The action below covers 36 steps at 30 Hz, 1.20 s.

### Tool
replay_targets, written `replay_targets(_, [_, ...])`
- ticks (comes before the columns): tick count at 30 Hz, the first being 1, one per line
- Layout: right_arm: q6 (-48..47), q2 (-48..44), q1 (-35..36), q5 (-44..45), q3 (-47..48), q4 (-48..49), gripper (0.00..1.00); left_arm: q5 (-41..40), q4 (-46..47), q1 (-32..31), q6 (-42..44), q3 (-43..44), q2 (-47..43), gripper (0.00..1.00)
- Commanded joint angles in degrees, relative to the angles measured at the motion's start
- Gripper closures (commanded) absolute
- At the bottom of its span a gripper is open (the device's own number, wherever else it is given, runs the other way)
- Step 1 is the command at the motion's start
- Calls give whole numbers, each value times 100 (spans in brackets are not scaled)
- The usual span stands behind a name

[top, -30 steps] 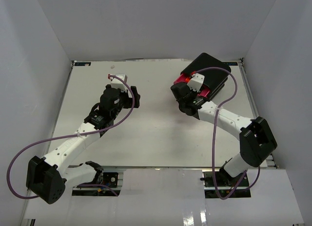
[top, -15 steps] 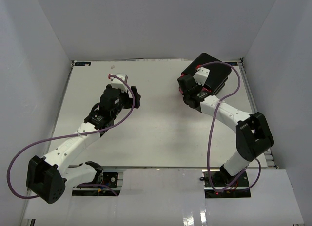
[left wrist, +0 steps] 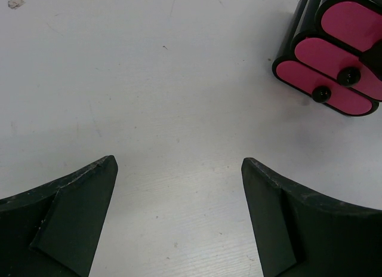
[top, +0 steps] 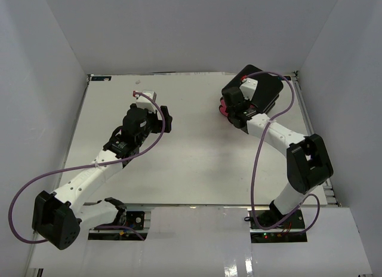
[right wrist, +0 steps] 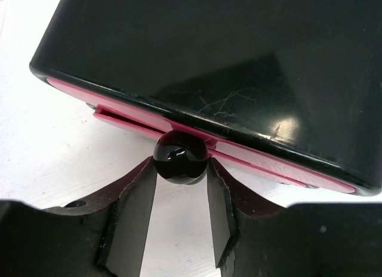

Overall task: Sort the stationery into containers
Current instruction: Close the drawer in the storage box, then reset both arms

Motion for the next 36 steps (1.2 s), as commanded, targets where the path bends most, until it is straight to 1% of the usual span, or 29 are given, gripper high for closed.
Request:
replay_targets(1, [-203, -104, -31, -61, 207, 251, 54, 37, 45, -15, 51, 156, -49, 4])
replay_targets(4, [-291, -473, -31, -290, 57, 225, 52, 19, 36, -15, 68, 156, -66, 4])
replay_targets(7, [-493, -1044, -39, -571, -223, 172, 49, -25, 27, -15, 86, 165, -93, 4])
replay_targets(8, [-572, -1393, -40, -685, -390, 172, 47, -33, 27, -15, 77, 165, -110, 4])
replay_targets(9, [-668, -1588, -40, -747, -478, 207, 41, -25, 27, -15, 77, 165, -119, 4])
replay_targets(10, [-896, -1982, -31, -852, -653, 225, 36, 2, 10, -15, 77, 174, -137, 4])
replay_targets(13, [-1361, -2590, -39, -932, -856, 190, 30, 28, -34, -15, 86, 209, -181, 4])
replay_targets(14, [-1485, -3019, -40, -949, -1005, 173, 24, 28, -43, -15, 103, 226, -233, 4])
replay_targets(16, [-1845, -3478, -31, -923, -1181, 164, 18, -24, -183, -15, 148, 305, -312, 4])
replay_targets(17, [-1978, -3958, -31, -880, -1278, 164, 15, -68, -227, -15, 165, 323, -373, 3])
replay_targets(18, [-2118, -4207, -39, -836, -1462, 164, 11, -156, -288, -15, 200, 340, -522, 2])
replay_targets(19, [-2415, -4436, -31, -809, -1551, 146, 10, -183, -480, -15, 209, 367, -602, 2])
replay_targets(20, [-2558, -4925, -31, -722, -1630, 129, 6, -218, -595, -15, 209, 393, -803, 2])
replay_targets(22, [-2856, -5394, -31, -669, -1858, 85, 4, -227, -824, -15, 235, 472, -1041, 2])
replay_targets(23, [-3093, -5857, -31, -694, -1911, -37, 2, -227, -1069, -15, 244, 481, -1173, 2])
replay_targets(25, [-3218, -6317, -31, -703, -2069, -152, 1, -305, -1421, -15, 253, 481, -1621, 2])
replay_targets(26, [-3244, -6745, -39, -704, -2122, -222, 4, -349, -1545, -15, 253, 473, -1779, 2])
replay_targets(27, [-3305, -6958, -31, -669, -2184, -319, 7, -411, -1668, -15, 253, 446, -1937, 2])
replay_targets(29, [-3516, -7519, -31, -555, -2438, -381, 10, -586, -2037, -15, 227, 394, -2429, 2])
replay_targets(33, [-3938, -8190, -40, -677, -2781, -600, 10, -754, -2705, -15, 51, 332, -3194, 2])
replay_targets(34, [-3982, -8295, -31, -755, -2825, -671, 10, -780, -2967, -15, -10, 314, -3465, 2])
replay_targets(36, [-4000, -8603, -31, -756, -2983, -837, 10, -833, -3171, -15, -230, 209, -3730, 2])
